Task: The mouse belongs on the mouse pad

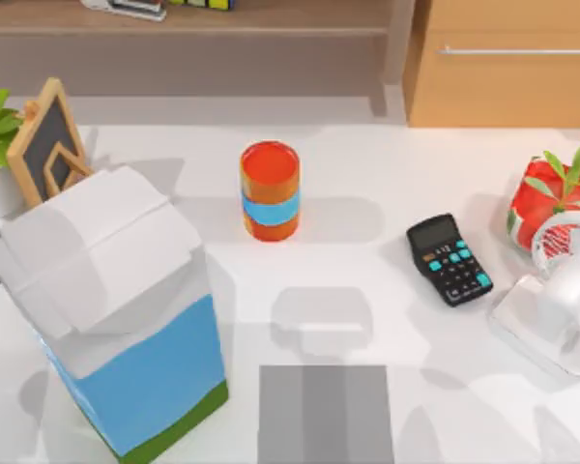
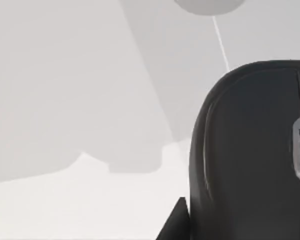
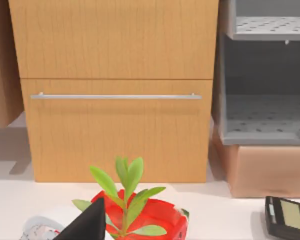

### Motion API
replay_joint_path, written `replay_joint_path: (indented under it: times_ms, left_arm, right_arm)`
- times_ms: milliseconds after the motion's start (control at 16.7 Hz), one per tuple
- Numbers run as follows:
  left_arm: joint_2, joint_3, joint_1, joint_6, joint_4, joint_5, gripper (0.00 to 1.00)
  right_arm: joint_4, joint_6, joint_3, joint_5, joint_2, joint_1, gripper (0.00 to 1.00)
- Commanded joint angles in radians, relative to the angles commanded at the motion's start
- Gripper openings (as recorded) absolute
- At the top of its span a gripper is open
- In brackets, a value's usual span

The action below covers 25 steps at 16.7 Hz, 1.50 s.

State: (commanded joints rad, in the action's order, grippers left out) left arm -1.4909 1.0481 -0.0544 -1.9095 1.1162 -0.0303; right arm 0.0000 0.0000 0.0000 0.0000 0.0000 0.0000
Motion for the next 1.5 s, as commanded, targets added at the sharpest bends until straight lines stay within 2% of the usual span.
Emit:
replay_joint_path:
  times_ms: [420,720,1020,1260,1500]
  left_arm:
    - [-0.005,0.015,0.008,0.02,-0.008,-0.002,0.0]
    - [-0.007,0.156,0.087,0.233,-0.075,-0.01,0.0]
    - [-0.016,0.364,0.219,0.652,-0.173,-0.025,0.0]
    - [-0.053,0.498,0.364,1.092,-0.228,-0.032,0.0]
    - [-0.126,0.557,0.545,1.573,-0.237,-0.023,0.0]
  right_arm:
    - [0.0,0.0,0.0,0.0,0.0,0.0,1.0]
    - [0.0,0.0,0.0,0.0,0.0,0.0,1.0]
    - [0.0,0.0,0.0,0.0,0.0,0.0,1.0]
    - [0.0,0.0,0.0,0.0,0.0,0.0,1.0]
    - [0.0,0.0,0.0,0.0,0.0,0.0,1.0]
